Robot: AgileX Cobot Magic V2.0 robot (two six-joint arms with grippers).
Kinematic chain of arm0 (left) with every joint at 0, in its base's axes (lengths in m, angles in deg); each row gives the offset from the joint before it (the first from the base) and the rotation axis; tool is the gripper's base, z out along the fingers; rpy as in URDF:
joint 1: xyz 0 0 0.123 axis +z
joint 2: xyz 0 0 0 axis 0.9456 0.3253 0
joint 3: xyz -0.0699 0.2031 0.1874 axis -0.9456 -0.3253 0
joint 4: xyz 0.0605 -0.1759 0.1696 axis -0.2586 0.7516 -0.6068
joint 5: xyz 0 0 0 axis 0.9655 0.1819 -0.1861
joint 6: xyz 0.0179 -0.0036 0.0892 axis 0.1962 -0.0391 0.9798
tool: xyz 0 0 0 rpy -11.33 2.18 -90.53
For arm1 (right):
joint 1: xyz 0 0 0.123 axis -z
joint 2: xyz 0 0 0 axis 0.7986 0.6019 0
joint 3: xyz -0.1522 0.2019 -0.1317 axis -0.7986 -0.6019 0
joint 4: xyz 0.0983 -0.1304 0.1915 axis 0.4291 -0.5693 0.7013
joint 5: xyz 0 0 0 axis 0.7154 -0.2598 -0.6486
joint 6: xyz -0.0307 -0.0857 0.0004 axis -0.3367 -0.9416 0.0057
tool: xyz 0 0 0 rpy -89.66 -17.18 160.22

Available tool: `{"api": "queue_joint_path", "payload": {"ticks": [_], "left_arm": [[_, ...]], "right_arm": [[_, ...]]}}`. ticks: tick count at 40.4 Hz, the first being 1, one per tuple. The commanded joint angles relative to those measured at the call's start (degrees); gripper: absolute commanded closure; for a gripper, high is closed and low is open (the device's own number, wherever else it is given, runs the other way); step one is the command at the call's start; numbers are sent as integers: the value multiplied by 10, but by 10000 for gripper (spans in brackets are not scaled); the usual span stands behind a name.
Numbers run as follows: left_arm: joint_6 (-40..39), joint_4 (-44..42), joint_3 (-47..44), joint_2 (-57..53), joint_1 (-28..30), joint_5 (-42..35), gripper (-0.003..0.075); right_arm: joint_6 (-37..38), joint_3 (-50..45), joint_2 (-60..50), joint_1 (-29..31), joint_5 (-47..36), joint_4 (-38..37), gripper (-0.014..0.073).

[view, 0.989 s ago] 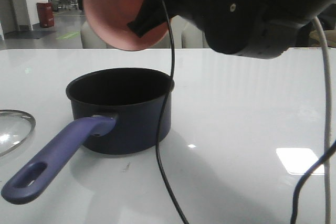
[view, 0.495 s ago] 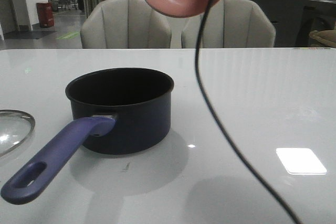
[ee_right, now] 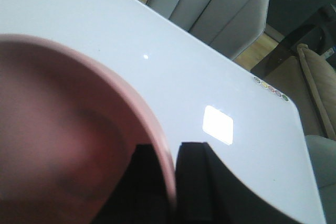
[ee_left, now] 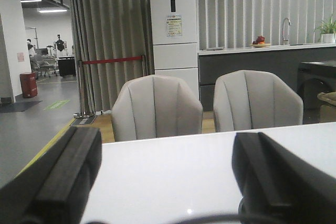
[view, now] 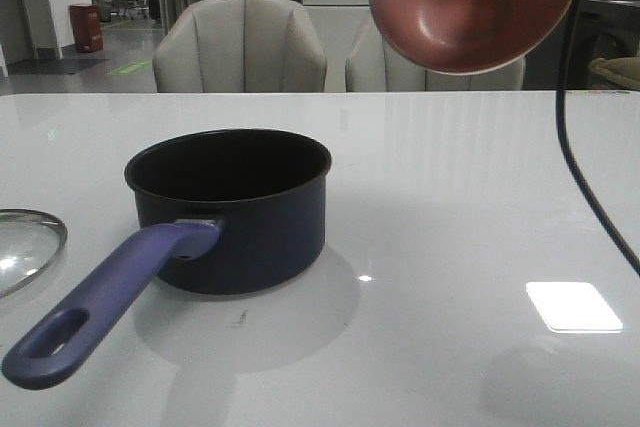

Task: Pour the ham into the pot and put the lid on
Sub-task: 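Turn the bowl upright and carry it back beside the saucepan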

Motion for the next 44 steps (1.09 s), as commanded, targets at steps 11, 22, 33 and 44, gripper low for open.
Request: {"api": "queue_joint_path", "payload": {"ticks": [11, 22, 33, 44], "left_arm": [[-3, 0, 16, 6, -3, -43, 171], [-3, 0, 16, 6, -3, -43, 171], [-3, 0, 16, 6, -3, -43, 171], [-3, 0, 16, 6, -3, -43, 171]], "right_arm": [[113, 8, -30, 40, 88, -12, 458], [113, -7, -30, 54, 144, -12, 458], [113, -9, -30, 54, 151, -12, 458], [125, -52, -37, 82, 223, -12, 458]]}}
